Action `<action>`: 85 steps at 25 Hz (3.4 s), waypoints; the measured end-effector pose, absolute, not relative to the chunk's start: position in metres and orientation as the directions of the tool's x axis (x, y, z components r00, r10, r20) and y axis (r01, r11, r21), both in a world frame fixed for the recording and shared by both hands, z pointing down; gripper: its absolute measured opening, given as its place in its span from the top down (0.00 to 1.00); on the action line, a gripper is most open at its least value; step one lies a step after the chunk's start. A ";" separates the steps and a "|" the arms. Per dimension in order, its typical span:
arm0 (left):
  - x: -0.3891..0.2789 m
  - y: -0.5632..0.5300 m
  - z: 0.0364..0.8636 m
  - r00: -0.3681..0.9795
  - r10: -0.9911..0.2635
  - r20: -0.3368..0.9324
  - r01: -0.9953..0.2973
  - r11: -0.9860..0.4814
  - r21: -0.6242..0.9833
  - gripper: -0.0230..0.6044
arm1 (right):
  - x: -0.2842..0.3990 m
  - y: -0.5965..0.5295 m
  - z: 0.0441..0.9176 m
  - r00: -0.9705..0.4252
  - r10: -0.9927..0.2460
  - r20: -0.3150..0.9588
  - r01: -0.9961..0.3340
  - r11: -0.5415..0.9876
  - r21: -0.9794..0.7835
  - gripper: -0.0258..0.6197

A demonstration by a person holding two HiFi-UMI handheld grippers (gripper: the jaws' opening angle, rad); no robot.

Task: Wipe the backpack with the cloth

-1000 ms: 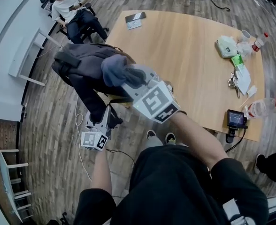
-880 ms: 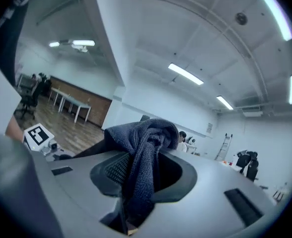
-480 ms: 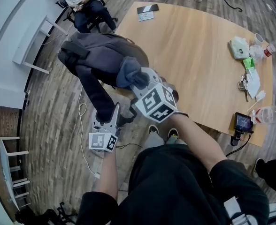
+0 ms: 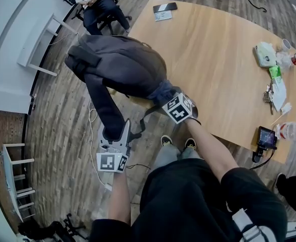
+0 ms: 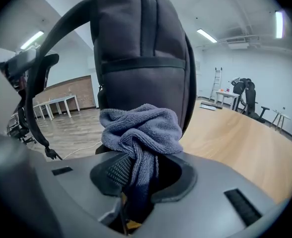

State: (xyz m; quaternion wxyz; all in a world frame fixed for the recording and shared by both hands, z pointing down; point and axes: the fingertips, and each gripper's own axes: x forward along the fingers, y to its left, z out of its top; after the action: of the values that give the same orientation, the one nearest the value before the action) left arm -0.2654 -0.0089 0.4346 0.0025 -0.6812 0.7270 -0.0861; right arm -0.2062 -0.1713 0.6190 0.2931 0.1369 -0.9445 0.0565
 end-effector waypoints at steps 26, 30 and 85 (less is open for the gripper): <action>-0.280 -0.014 0.445 -0.137 -0.986 0.093 -0.990 0.132 -0.058 0.46 | -0.219 -0.216 0.333 -0.917 -0.395 0.046 -0.383 0.908 0.170 0.80; -0.280 -0.020 0.447 -0.122 -0.987 0.103 -0.992 0.120 -0.028 0.46 | -0.209 -0.224 0.409 -0.900 -0.397 0.181 -0.380 0.917 0.124 0.80; -0.269 0.006 0.454 -0.157 -0.982 0.108 -0.983 0.166 0.074 0.46 | -0.229 -0.107 0.422 -0.938 -0.235 0.254 -0.138 0.927 0.348 0.80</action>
State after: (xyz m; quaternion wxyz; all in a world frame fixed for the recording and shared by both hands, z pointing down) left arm -0.2693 0.0061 0.4536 -0.0651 -0.6458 0.7607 -0.0067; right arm -0.2287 -0.1073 0.4219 0.1471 0.0959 -0.9706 -0.1648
